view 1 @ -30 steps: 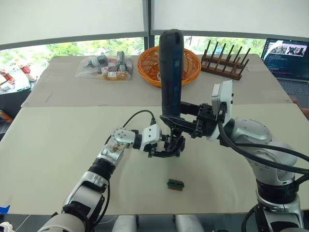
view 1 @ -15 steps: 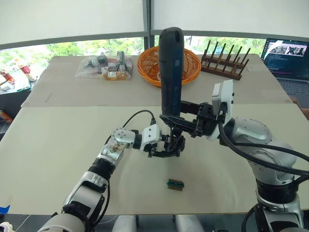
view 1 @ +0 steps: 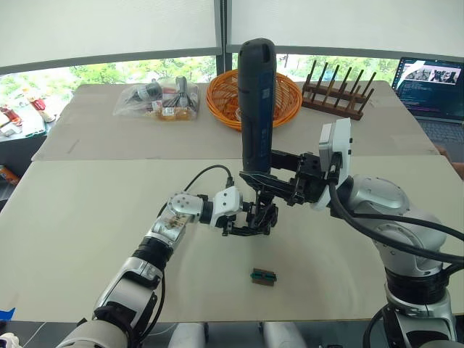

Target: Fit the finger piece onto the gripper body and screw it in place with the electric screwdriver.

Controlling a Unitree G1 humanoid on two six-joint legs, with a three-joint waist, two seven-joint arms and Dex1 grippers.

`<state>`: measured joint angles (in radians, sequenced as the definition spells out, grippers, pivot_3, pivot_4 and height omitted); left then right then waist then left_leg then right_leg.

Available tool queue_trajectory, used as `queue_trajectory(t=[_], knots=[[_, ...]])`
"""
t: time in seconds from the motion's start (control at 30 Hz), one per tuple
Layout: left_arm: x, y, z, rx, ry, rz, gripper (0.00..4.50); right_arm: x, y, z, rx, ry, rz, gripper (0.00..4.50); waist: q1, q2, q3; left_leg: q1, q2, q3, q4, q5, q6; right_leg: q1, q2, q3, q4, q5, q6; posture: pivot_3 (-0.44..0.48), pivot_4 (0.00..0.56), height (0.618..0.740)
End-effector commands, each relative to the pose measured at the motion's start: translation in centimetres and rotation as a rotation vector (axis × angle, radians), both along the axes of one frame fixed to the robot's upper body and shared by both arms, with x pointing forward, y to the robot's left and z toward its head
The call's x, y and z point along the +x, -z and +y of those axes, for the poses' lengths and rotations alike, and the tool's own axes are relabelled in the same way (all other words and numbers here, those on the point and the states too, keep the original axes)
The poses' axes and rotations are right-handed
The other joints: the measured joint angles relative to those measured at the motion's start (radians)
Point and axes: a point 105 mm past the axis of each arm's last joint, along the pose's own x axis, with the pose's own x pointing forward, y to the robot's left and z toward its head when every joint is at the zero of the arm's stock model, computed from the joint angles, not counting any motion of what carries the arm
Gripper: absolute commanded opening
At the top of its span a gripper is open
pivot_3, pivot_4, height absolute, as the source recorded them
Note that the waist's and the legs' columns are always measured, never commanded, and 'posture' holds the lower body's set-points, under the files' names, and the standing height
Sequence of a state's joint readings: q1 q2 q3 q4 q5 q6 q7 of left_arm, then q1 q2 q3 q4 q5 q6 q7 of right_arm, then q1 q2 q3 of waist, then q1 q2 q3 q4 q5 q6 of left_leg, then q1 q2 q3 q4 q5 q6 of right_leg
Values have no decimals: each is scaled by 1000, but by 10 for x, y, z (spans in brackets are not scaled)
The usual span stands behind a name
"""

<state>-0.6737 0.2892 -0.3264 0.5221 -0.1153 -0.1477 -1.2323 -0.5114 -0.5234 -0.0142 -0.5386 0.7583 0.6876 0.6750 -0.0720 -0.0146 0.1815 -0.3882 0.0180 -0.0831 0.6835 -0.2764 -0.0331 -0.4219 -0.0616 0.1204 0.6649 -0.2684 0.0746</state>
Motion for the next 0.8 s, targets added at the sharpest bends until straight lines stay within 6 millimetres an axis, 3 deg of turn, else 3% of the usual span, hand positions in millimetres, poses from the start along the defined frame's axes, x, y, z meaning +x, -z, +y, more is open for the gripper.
queue_trajectory(t=[0.03,0.8], knots=[[4,-7,5,0,-15,-36,2294,-7,-12,1,20,-20,-58,1934,0,0,0,0,0,0,0,0,0,0,0,0,0,0,0,0,150,740],[3,-9,5,-1,-12,-42,2294,-2,-9,-2,18,-4,-46,1934,0,0,0,0,0,0,0,0,0,0,0,0,0,0,0,0,150,740]])
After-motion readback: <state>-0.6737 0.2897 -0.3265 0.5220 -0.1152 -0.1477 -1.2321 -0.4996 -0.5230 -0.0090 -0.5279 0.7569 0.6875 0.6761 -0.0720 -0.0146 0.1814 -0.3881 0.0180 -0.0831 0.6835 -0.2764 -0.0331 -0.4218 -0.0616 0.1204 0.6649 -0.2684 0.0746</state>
